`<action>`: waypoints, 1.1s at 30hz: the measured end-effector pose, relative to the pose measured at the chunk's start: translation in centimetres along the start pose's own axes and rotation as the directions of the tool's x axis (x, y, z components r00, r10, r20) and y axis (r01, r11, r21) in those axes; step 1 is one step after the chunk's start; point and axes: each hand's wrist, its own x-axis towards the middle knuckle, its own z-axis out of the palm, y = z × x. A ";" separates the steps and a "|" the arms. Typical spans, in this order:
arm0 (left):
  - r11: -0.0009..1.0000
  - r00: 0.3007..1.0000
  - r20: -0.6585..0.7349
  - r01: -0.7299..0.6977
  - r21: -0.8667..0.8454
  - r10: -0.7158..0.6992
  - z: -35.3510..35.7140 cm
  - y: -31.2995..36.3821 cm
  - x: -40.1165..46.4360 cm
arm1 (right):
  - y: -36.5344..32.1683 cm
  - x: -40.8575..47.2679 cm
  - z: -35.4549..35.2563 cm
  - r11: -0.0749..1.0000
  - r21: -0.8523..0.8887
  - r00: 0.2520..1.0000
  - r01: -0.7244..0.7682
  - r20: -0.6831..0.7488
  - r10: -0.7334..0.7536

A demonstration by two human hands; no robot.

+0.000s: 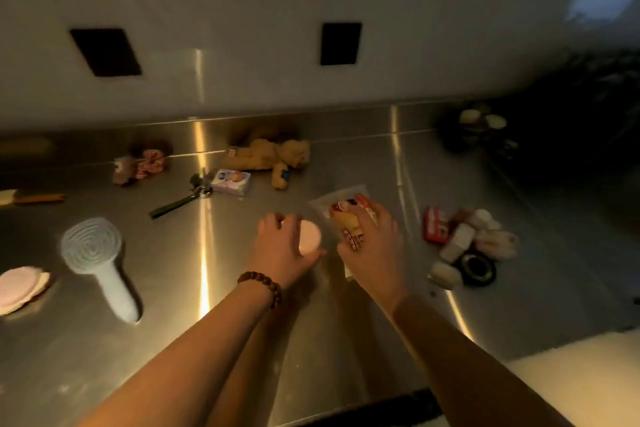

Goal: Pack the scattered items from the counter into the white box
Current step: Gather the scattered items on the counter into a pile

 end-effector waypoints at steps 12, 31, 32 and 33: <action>0.984 0.957 0.241 -0.176 0.039 0.162 13.0 13.5 3.2 | 19.9 -3.3 -11.0 0.839 0.159 0.809 -0.521 -0.222 0.545; 0.988 0.952 0.267 -0.132 -0.079 0.148 16.6 16.0 4.0 | 22.6 -3.9 -7.0 0.770 -0.117 0.779 -0.627 -0.099 0.619; 0.986 0.951 0.263 -0.146 -0.085 0.163 16.4 15.8 3.8 | 22.1 -3.9 -7.3 0.786 -0.101 0.791 -0.610 -0.134 0.597; 0.984 0.950 0.261 -0.154 -0.089 0.172 16.1 15.6 3.7 | 21.3 -3.8 -7.7 0.804 -0.085 0.804 -0.588 -0.169 0.570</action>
